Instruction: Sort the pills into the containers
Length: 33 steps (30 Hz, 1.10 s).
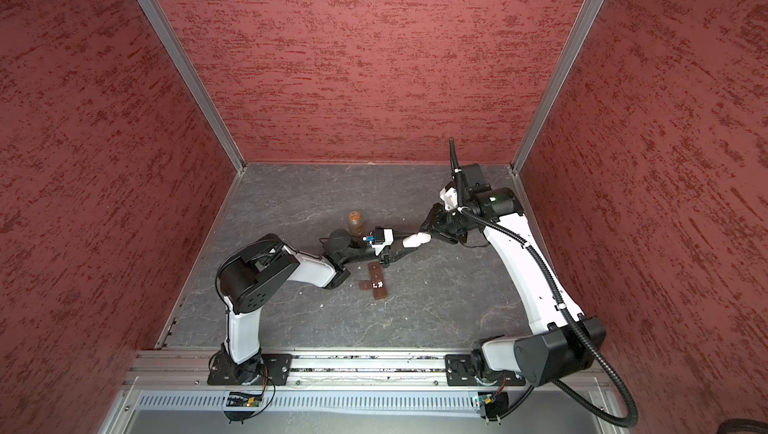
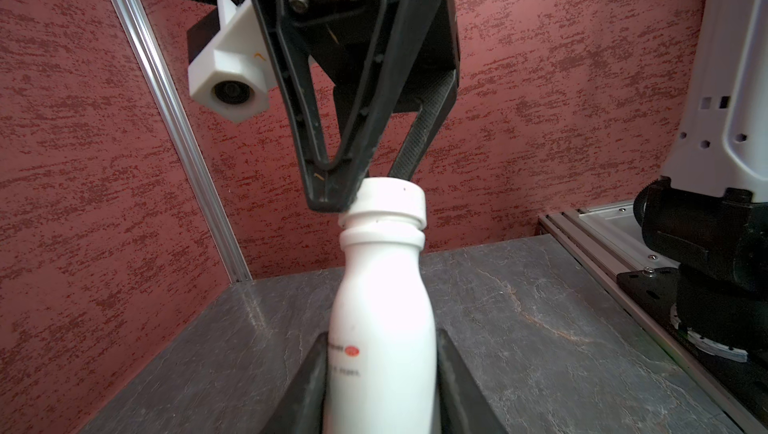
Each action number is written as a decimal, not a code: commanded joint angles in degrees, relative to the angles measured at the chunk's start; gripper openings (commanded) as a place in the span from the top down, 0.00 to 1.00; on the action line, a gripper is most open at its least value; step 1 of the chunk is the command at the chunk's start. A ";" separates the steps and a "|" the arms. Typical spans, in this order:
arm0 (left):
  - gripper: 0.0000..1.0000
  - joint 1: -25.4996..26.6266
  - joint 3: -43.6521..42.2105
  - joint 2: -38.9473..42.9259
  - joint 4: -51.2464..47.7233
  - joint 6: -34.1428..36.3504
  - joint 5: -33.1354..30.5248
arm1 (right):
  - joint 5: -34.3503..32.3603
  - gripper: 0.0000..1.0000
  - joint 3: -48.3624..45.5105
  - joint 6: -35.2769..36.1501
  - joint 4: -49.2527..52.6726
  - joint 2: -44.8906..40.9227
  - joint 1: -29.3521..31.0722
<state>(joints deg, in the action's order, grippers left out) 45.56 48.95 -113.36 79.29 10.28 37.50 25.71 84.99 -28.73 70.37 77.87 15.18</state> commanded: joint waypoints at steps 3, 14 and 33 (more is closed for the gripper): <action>1.00 0.00 0.19 0.38 1.63 -0.60 0.31 | 0.39 0.56 1.18 1.79 0.87 -0.30 0.27; 1.00 -0.04 0.80 -0.55 1.66 -1.11 0.55 | 1.89 0.51 2.97 2.59 1.27 -0.40 0.29; 1.00 -0.12 1.01 -0.90 1.60 -1.24 0.54 | 3.34 0.58 1.51 3.50 0.95 -1.17 1.60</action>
<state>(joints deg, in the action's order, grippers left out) 45.50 48.97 -113.36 80.18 9.69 37.47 27.83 86.30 -26.41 71.33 77.84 15.99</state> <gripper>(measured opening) 0.367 0.421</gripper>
